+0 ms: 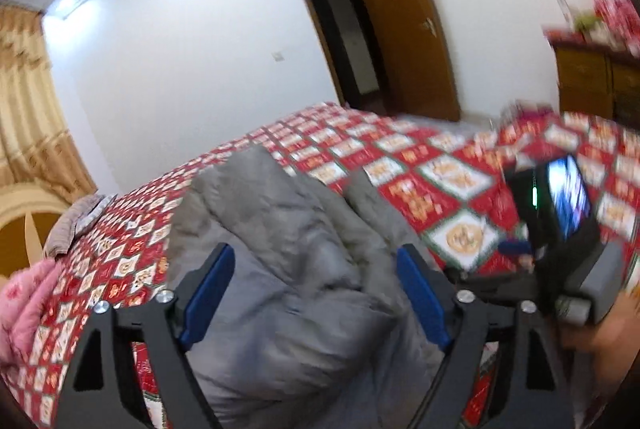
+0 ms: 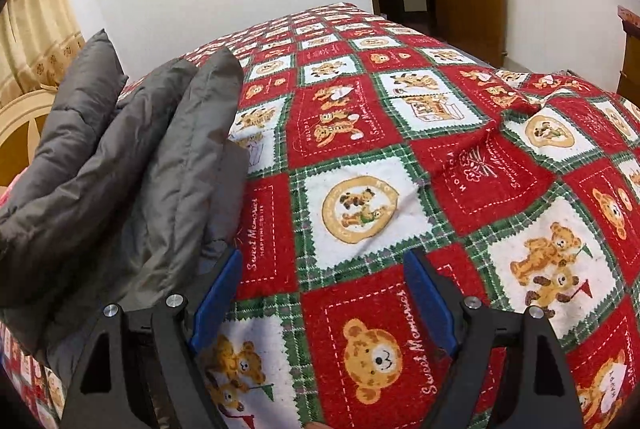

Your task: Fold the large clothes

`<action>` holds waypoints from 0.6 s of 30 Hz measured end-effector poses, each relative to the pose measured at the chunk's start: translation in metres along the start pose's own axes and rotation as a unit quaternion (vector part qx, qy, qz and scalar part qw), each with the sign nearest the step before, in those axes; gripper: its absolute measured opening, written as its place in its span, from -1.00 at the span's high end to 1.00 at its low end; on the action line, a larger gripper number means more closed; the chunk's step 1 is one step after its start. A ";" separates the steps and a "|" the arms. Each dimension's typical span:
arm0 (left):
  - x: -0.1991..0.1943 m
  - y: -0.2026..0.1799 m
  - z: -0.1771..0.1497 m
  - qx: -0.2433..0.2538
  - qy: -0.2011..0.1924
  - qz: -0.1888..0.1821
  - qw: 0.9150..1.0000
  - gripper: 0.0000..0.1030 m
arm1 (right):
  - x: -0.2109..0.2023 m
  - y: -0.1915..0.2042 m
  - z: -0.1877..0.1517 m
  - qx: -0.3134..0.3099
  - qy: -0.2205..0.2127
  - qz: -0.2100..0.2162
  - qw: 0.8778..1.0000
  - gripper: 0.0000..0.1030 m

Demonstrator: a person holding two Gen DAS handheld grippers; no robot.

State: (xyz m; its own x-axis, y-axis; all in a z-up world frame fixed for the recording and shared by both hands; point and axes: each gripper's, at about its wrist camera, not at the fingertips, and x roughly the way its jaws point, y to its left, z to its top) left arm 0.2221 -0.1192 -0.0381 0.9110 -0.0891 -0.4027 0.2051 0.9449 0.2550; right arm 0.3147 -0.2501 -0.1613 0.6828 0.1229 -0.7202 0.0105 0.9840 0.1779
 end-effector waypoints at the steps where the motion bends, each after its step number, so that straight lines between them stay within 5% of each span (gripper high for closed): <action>1: -0.006 0.008 0.004 -0.008 -0.010 0.006 1.000 -0.81 | 0.001 0.000 -0.001 0.000 0.002 -0.001 1.000 -0.59; 5: -0.018 0.054 0.014 -0.044 -0.047 0.063 0.996 -1.00 | 0.003 -0.001 -0.002 -0.002 0.002 -0.005 1.000 -0.59; 12: 0.046 0.153 -0.006 -0.173 0.000 0.138 0.975 -1.00 | 0.004 0.001 -0.002 -0.011 0.005 -0.008 1.000 -0.59; 18: 0.122 0.153 -0.031 -0.176 0.115 0.090 0.974 -1.00 | 0.007 0.005 -0.001 -0.024 0.007 -0.017 1.000 -0.60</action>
State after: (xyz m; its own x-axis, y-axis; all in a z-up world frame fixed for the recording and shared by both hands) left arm 0.3538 0.0248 -0.0758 0.8087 0.1218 -0.5755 -0.1218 0.9918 0.0389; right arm 0.3185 -0.2446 -0.1663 0.6718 0.0906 -0.7352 -0.0008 0.9926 0.1215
